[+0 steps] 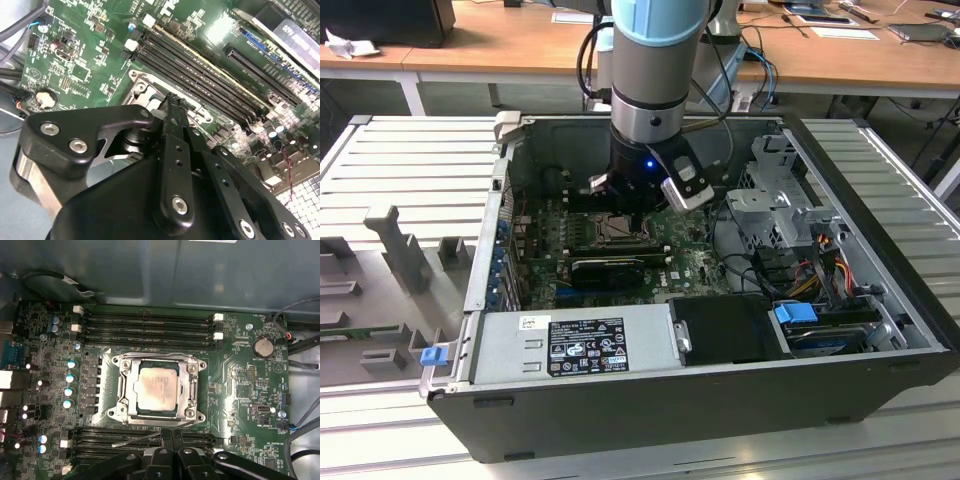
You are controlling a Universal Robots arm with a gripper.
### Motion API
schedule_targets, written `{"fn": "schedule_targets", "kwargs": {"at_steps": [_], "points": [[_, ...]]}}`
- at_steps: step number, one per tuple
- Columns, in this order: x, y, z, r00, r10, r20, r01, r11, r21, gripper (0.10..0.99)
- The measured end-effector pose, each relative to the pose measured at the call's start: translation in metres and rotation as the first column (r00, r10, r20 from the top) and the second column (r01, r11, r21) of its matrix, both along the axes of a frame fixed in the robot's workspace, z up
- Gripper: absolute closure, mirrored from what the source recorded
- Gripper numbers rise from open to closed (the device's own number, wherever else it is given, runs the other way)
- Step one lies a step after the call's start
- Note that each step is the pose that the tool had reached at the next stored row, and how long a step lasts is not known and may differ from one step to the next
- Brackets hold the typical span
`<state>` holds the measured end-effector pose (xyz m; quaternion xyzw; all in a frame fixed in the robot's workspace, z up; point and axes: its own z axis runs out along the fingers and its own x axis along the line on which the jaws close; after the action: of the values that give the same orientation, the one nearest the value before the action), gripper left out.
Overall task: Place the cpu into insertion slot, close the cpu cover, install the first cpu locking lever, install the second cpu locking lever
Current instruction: 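Install the second cpu locking lever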
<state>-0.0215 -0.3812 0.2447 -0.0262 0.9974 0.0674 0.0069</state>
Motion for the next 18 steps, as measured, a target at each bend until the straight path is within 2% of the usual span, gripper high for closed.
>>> {"fn": "schedule_targets", "kwargs": {"at_steps": [7, 11, 14, 18], "points": [[0.0000, -0.0003, -0.0001, 1.0000, 0.000, 0.0000, 0.000, 1.0000, 0.000, 0.980], [-0.0001, -0.0027, -0.0006, 1.0000, 0.000, 0.0000, 0.000, 1.0000, 0.000, 0.980], [-0.0074, -0.0040, -0.0028, 0.9999, 0.010, 0.0001, -0.010, 0.9999, 0.003, 0.980], [-0.0096, -0.0042, -0.0042, 0.9995, 0.031, 0.0002, -0.031, 0.9995, 0.010, 0.980]]}}
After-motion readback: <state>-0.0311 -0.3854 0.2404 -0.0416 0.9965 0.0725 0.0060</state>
